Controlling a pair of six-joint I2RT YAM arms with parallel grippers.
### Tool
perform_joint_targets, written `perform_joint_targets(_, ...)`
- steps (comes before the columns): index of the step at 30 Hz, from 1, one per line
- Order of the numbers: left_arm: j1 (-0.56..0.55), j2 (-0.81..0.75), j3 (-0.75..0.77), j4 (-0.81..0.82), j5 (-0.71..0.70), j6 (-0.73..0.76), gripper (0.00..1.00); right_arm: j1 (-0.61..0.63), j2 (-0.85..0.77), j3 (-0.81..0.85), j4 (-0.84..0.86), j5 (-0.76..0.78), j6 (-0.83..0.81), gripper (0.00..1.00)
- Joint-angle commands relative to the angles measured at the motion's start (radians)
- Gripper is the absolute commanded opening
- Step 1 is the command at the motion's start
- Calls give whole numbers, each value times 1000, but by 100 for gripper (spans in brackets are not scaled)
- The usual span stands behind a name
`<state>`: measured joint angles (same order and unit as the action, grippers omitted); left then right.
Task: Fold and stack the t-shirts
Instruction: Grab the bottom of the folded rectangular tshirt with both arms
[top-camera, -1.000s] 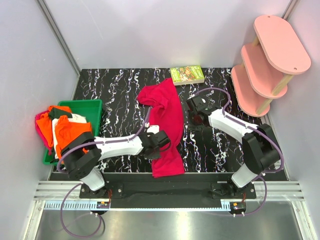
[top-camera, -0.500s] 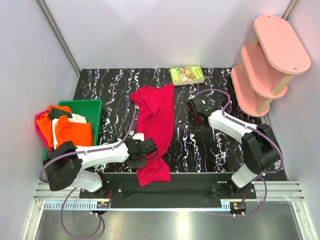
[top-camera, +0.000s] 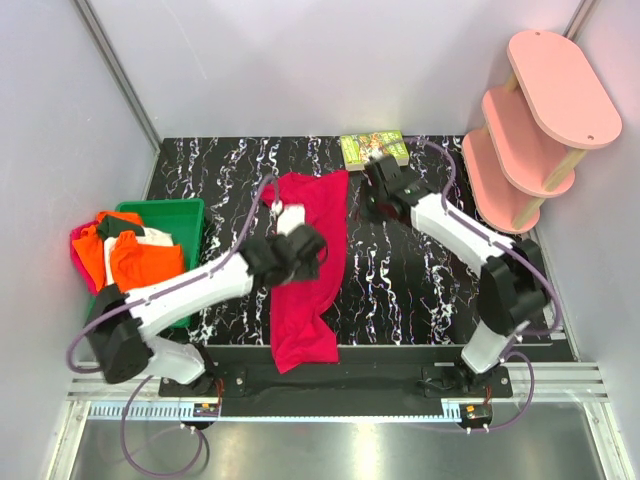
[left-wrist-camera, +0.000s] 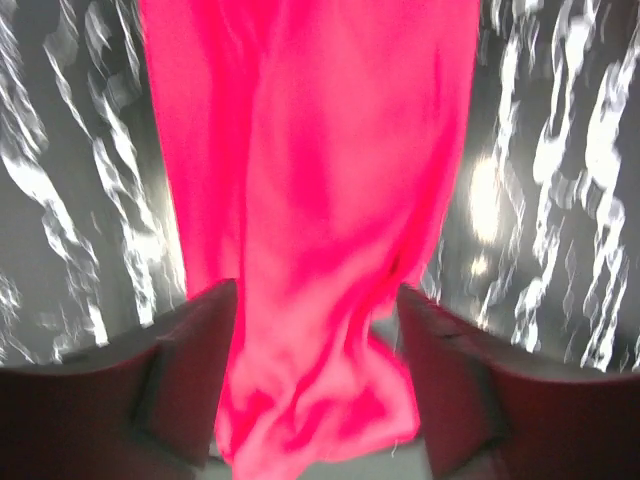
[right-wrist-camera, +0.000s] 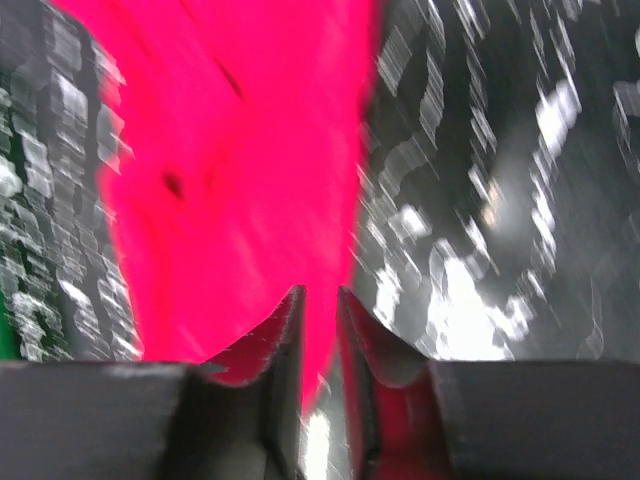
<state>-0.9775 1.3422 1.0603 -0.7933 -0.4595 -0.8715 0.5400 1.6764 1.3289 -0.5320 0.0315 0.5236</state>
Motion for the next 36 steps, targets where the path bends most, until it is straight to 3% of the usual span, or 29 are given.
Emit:
perform_joint_targets(1, 178, 165, 133, 129, -18, 239, 44, 8, 162, 212, 35, -47, -46, 19)
perform_joint_targets(3, 271, 256, 197, 153, 4, 285, 30, 8, 251, 313, 21, -65, -69, 7)
perform_joint_targets(4, 304, 284, 219, 179, 45, 295, 17, 6, 281, 346, 15, -65, -76, 0)
perform_joint_targets(6, 386, 352, 266, 207, 93, 310, 2, 6, 337, 432, 0, -59, -96, 0)
perform_joint_targets(7, 408, 374, 279, 248, 131, 330, 0, 8, 391, 458, -6, -53, -102, 0)
perform_joint_targets(13, 526, 589, 444, 275, 278, 377, 0, -3, 588, 648, -71, -59, -112, 0)
perform_joint_targets(22, 597, 866, 693, 212, 416, 402, 0, -41, 729, 760, -112, -111, -70, 0)
perform_joint_targets(36, 671, 1103, 1013, 40, 542, 388, 2, -175, 845, 880, -177, -219, -11, 3)
